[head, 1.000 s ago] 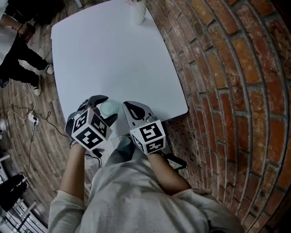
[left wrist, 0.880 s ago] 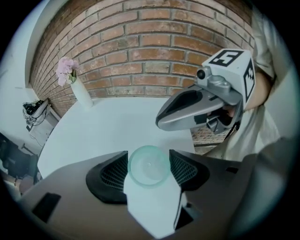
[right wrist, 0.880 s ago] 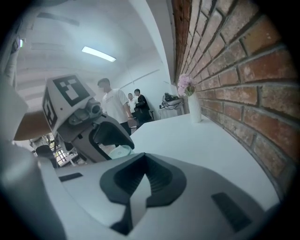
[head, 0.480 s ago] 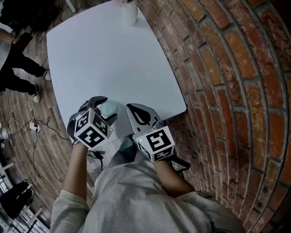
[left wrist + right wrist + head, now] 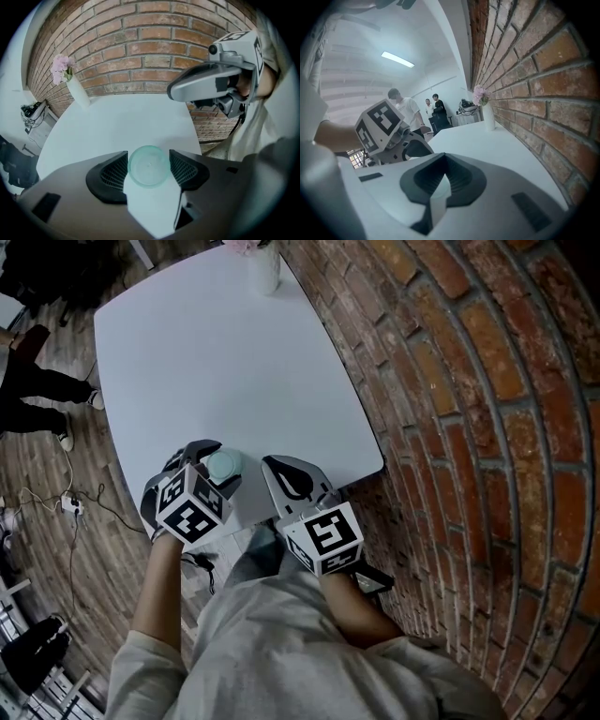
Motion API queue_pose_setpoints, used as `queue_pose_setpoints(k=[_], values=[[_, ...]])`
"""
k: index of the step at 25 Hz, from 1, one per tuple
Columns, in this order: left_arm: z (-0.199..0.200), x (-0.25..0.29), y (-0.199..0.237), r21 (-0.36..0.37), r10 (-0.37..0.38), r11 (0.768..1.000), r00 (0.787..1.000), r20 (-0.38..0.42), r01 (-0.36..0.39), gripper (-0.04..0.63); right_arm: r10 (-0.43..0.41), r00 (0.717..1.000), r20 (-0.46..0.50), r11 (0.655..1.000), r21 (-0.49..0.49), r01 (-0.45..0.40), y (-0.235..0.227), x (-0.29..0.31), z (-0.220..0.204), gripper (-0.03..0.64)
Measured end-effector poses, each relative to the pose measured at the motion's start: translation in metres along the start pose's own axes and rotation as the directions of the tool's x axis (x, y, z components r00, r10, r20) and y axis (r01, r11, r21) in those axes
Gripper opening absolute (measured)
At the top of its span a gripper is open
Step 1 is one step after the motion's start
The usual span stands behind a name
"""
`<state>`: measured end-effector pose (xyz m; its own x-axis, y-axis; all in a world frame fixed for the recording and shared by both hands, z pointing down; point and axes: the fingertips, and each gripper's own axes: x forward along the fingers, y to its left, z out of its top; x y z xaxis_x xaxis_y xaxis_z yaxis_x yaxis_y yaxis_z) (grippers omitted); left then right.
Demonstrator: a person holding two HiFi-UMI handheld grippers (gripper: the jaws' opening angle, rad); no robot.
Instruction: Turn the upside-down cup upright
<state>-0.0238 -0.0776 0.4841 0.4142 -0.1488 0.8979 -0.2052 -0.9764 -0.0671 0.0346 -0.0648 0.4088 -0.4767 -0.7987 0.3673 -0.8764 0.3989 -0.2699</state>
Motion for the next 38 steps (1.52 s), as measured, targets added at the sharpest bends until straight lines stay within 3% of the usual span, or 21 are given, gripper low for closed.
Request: queue_pose_setpoints(k=[16, 20, 24, 27, 30, 31, 32, 34, 35, 38], values=[[-0.004, 0.005, -0.002, 0.000, -0.021, 1.000, 1.000, 0.000, 0.021, 0.284, -0.009, 1.000, -0.001, 1.000, 0.000, 0.009, -0.002, -0.004, 0.001, 0.006], [-0.007, 0.006, -0.005, 0.005, -0.038, 0.999, 0.999, -0.006, 0.038, 0.357, -0.009, 1.000, -0.006, 1.000, -0.002, 0.009, -0.002, -0.003, 0.000, 0.006], [0.003, -0.009, -0.007, -0.018, -0.040, 0.999, 0.998, 0.047, 0.041, 0.365, -0.007, 1.000, -0.004, 1.000, -0.005, 0.007, 0.000, -0.004, 0.000, 0.006], [0.022, -0.037, 0.004, -0.090, 0.039, 0.996, 0.986, 0.162, -0.024, 0.365, 0.004, 1.000, 0.012, 1.000, -0.015, -0.004, 0.005, -0.004, 0.008, 0.006], [0.037, -0.067, 0.017, -0.194, 0.193, 0.971, 0.939, 0.286, -0.140, 0.360, 0.022, 0.999, 0.041, 0.999, -0.034, -0.021, 0.014, -0.004, 0.023, 0.006], [0.040, -0.077, 0.020, -0.233, 0.249, 0.956, 0.915, 0.317, -0.180, 0.321, 0.029, 0.998, 0.056, 0.999, -0.044, -0.026, 0.018, -0.005, 0.030, 0.006], [0.041, -0.087, 0.023, -0.277, 0.306, 0.936, 0.889, 0.342, -0.216, 0.214, 0.036, 0.997, 0.072, 0.998, -0.059, -0.032, 0.022, -0.006, 0.039, 0.006], [0.042, -0.108, 0.025, -0.364, 0.399, 0.894, 0.833, 0.383, -0.261, 0.085, 0.056, 0.993, 0.104, 0.994, -0.097, -0.046, 0.033, -0.009, 0.057, 0.006], [0.041, -0.118, 0.025, -0.402, 0.436, 0.874, 0.807, 0.398, -0.274, 0.044, 0.069, 0.991, 0.119, 0.991, -0.119, -0.055, 0.039, -0.011, 0.066, 0.006], [0.042, -0.149, 0.021, -0.483, 0.531, 0.819, 0.728, 0.433, -0.310, 0.014, 0.110, 0.982, 0.155, 0.980, -0.182, -0.081, 0.059, -0.018, 0.090, 0.006]])
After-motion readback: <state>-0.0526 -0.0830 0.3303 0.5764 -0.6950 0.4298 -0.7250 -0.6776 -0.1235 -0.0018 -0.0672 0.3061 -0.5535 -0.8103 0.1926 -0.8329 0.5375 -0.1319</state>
